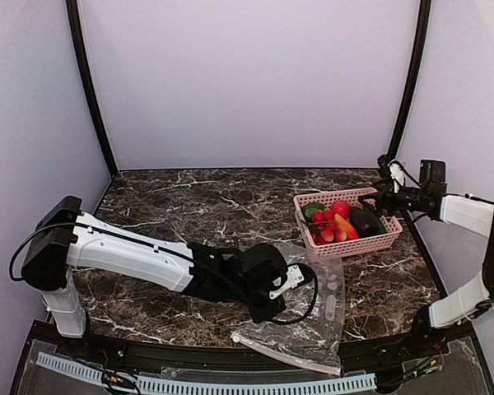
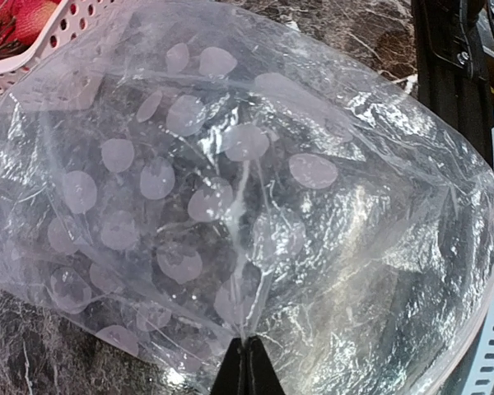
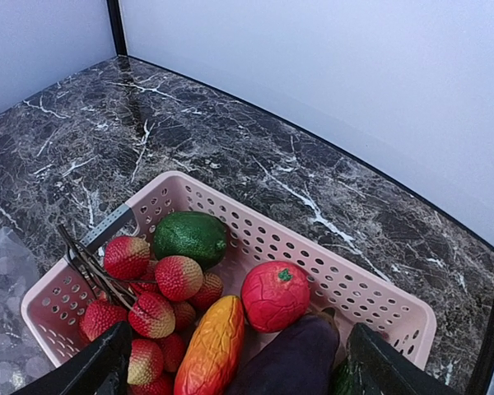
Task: Place the food in the zip-top bag and seal the zipper
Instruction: Adjust the zipper food storage bag at the center of the board, then adjust the bin at the center of the board, then pick up the zipper food storage bag at the center of the board.
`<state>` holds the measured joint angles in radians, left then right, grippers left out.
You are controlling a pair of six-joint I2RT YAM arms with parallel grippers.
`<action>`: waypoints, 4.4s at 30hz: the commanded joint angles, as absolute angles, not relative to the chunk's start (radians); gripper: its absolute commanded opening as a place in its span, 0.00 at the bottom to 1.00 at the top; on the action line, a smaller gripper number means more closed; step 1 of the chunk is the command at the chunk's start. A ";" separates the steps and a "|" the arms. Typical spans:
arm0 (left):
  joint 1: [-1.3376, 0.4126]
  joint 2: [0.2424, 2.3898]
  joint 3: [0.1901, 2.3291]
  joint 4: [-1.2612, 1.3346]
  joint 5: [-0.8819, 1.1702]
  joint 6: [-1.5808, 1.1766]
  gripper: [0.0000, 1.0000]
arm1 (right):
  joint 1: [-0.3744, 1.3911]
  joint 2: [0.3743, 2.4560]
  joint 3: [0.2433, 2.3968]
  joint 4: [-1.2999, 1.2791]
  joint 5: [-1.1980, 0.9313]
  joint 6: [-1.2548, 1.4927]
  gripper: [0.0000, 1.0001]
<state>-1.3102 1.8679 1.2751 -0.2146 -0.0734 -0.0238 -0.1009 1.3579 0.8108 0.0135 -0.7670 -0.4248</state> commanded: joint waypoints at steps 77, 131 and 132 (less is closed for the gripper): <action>-1.111 1.288 0.883 -0.369 -0.672 -0.551 0.60 | 0.547 1.948 1.528 -0.649 -0.188 -0.236 0.11; -1.237 2.018 1.559 -0.736 -0.669 -0.259 0.56 | 0.408 1.180 1.069 -0.799 -0.557 -0.668 0.52; -1.241 2.041 1.568 -0.748 -0.681 -0.270 0.56 | 0.375 1.182 1.064 -0.768 -0.593 -0.631 0.52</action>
<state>-1.2163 1.9842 1.5105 -0.6044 -0.5617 -0.2359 0.4690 1.1862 1.0542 -0.8127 -0.4244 -0.7460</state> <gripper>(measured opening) 0.563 0.519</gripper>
